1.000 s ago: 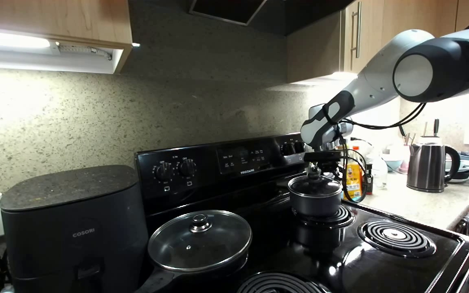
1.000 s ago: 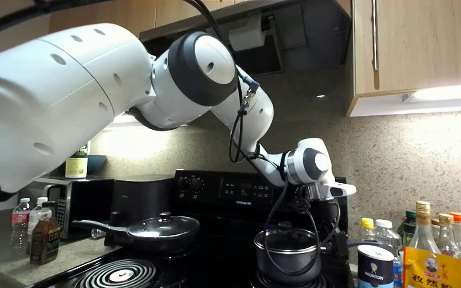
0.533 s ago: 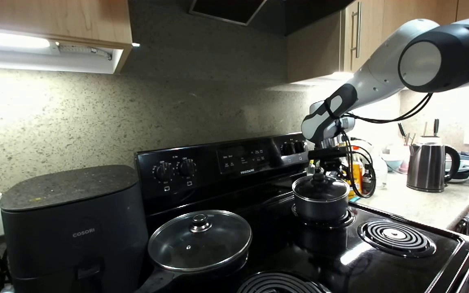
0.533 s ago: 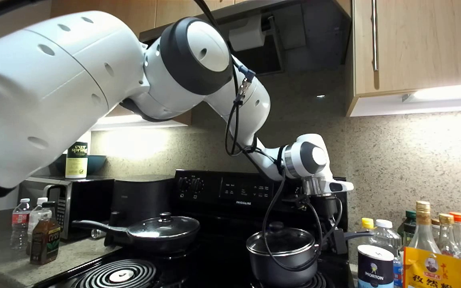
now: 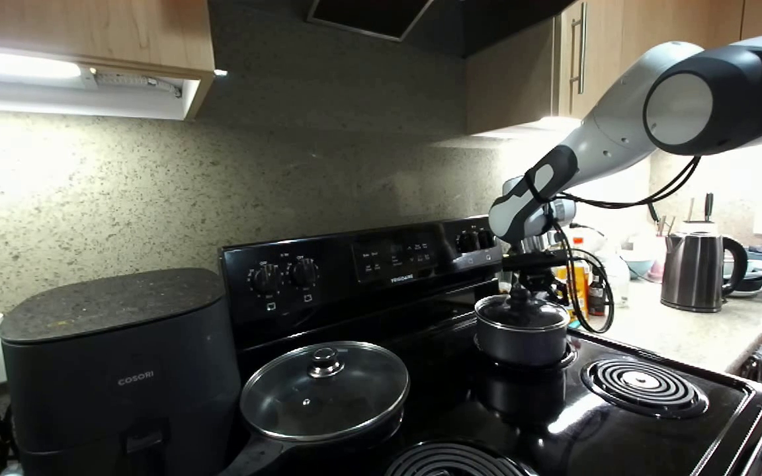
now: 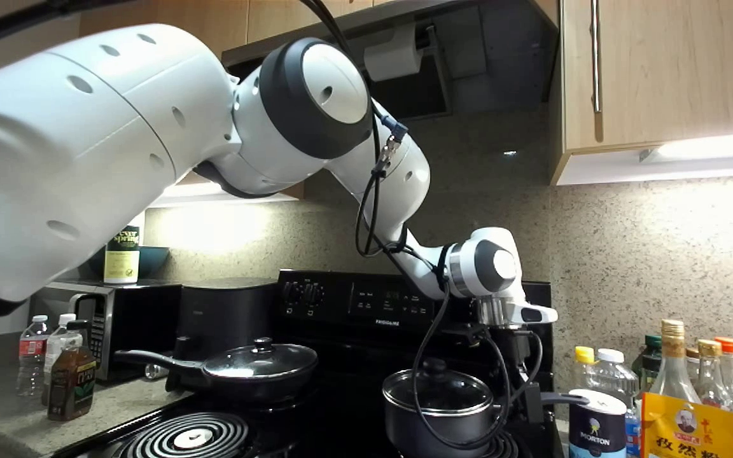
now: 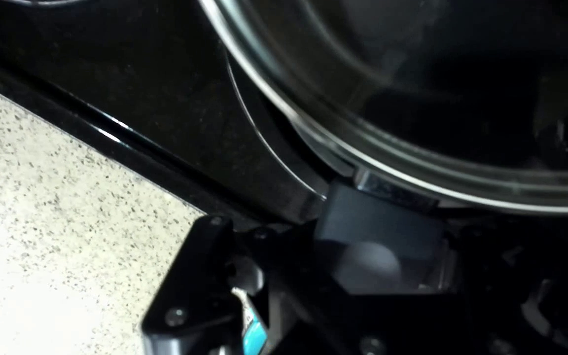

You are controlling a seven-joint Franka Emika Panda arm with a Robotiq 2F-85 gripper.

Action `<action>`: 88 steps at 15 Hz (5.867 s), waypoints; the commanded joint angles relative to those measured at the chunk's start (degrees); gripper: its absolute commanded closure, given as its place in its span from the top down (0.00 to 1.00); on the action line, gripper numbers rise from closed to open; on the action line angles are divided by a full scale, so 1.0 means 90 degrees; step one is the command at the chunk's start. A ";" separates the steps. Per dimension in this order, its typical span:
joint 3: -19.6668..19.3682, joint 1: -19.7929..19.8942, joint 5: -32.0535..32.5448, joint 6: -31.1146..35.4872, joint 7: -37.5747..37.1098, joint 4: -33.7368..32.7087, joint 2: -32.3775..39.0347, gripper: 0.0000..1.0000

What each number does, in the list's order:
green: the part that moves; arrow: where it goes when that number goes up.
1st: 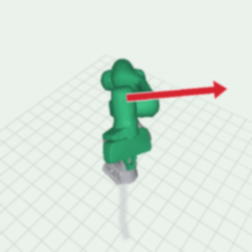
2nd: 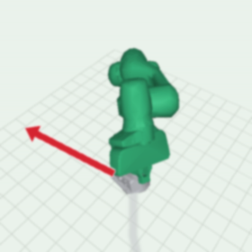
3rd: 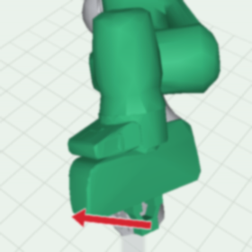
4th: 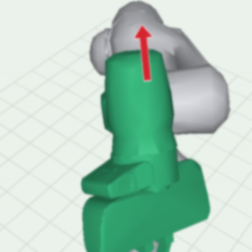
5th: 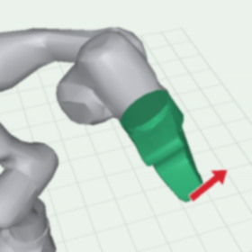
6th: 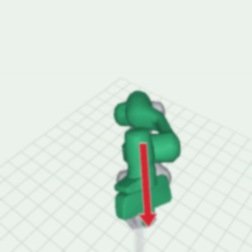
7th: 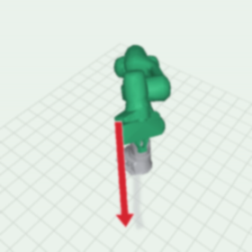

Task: Slide the pot on the stove to the front plate

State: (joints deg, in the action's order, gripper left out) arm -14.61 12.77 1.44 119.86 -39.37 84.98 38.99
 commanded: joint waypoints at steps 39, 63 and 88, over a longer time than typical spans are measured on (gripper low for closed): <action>-0.0692 0.0083 -0.1188 0.0284 -0.0534 0.4284 -0.2588 0.00; -0.1334 0.0504 -0.0006 0.0615 -0.2624 0.5116 -0.3211 0.28; 0.0259 -0.0421 0.1604 0.1422 -0.1685 0.4417 -0.3999 1.00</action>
State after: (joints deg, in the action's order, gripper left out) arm -13.63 10.20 10.82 133.41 -56.34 125.57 3.44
